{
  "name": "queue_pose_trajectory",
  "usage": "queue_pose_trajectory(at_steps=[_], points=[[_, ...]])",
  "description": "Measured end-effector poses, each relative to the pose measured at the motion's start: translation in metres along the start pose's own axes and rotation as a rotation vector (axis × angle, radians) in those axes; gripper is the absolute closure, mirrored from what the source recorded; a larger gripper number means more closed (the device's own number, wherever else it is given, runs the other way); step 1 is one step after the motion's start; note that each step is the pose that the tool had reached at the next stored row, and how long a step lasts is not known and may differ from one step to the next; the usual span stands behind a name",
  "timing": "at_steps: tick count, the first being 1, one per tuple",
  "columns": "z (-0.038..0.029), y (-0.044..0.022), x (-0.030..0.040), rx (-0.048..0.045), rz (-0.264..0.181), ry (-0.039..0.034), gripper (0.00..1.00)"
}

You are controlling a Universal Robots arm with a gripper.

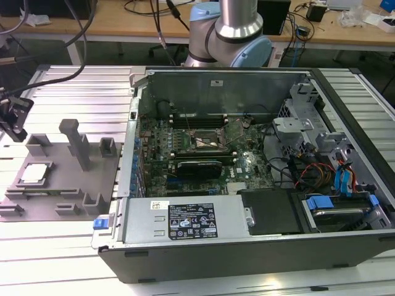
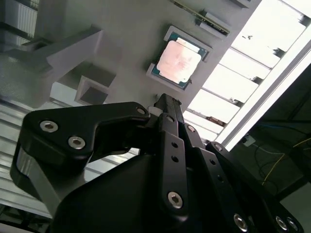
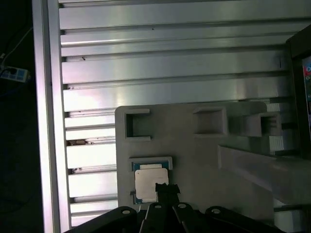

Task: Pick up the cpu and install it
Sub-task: 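Pick up the cpu and move it towards the insertion slot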

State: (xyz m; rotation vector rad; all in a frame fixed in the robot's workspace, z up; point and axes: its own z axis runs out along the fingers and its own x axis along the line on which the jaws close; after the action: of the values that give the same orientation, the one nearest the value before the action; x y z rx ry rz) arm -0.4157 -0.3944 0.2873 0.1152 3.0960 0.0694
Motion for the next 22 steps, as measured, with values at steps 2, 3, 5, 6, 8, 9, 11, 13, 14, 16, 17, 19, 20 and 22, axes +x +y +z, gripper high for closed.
queue_pose_trajectory(at_steps=[2, 3, 5, 6, 8, 9, 11, 13, 14, 16, 17, 19, 20, 22], points=[[0.0041, -0.0002, 0.0002, 0.0, 0.0, 0.0003, 0.89], [0.006, -0.0003, 0.0004, 0.0001, 0.0, 0.0006, 0.89], [0.0107, -0.0017, 0.0005, 0.0001, 0.0, 0.0016, 0.89], [0.0125, -0.0025, 0.0005, 0.0001, 0.0, 0.0021, 0.89], [0.0169, -0.0051, 0.0005, 0.0003, 0.0, 0.0034, 0.89], [0.0187, -0.0063, 0.0006, 0.0003, 0.0, 0.0039, 0.89], [0.0224, -0.0091, 0.0005, 0.0003, 0.0, 0.0046, 0.89], [0.0265, -0.0121, 0.0004, 0.0003, 0.0, 0.0054, 0.89], [0.0283, -0.0132, 0.0004, 0.0004, 0.0, 0.006, 0.89], [0.0321, -0.0154, 0.0005, 0.0007, 0.0, 0.007, 0.89], [0.0358, -0.0173, 0.0004, 0.0004, 0.0, 0.0072, 0.89], [0.0396, -0.0184, 0.0005, 0.0006, 0.0, 0.0081, 0.89], [0.0414, -0.0189, 0.0005, 0.0006, 0.0, 0.0084, 0.89], [0.0456, -0.0201, 0.0006, 0.0007, 0.0, 0.0092, 0.89]])
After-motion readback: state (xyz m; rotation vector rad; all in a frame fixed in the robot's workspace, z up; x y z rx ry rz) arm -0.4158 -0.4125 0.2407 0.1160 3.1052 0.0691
